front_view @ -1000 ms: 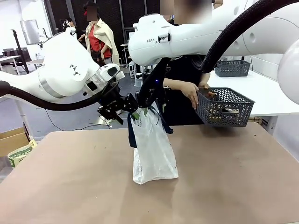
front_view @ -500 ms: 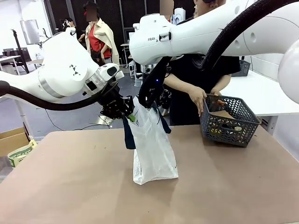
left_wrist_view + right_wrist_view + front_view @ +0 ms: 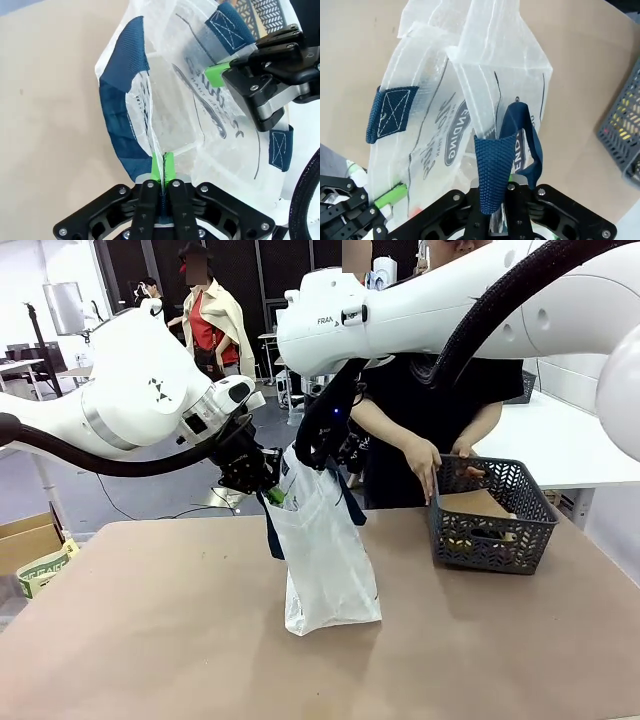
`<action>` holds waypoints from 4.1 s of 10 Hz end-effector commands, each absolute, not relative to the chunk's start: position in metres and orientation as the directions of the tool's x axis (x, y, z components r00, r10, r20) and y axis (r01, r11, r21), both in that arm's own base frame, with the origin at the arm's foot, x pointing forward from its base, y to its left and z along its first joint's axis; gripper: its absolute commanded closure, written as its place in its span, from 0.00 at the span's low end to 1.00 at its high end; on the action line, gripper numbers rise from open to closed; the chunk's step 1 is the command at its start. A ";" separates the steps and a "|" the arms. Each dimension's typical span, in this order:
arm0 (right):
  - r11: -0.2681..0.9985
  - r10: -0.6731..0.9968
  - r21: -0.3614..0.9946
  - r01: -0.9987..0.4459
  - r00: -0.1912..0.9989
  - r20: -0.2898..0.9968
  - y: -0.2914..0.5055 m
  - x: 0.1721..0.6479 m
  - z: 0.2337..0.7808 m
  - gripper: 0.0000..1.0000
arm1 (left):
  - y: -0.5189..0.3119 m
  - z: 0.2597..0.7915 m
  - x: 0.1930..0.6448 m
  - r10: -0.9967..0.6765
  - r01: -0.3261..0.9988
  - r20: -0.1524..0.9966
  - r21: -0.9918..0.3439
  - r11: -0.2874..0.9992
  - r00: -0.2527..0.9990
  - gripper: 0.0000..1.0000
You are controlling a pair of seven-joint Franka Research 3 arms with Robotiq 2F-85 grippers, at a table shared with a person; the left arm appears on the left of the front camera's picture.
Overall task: Transfer purchased items from the store into the shopping bag.
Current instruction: Open the Reusable shopping bag in the center of the table.
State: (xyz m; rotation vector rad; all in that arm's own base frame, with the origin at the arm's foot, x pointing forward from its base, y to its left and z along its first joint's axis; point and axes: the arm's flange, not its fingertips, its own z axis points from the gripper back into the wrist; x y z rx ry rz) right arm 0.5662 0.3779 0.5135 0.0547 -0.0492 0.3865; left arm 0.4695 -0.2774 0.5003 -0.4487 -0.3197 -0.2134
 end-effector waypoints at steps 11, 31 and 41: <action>0.909 0.416 -0.004 -0.417 0.905 0.085 0.313 0.526 0.534 1.00 | -0.251 0.507 0.457 -0.149 0.216 0.314 -0.190 0.958 0.938 1.00; 0.835 0.550 -0.075 -0.544 0.829 0.108 0.295 0.518 0.554 1.00 | -0.240 0.514 0.448 -0.326 0.300 0.323 0.129 0.945 0.888 1.00; 0.723 0.664 -0.245 -0.645 0.748 -0.010 0.291 0.509 0.557 1.00 | -0.234 0.499 0.439 -0.465 0.331 0.268 0.422 0.844 0.844 1.00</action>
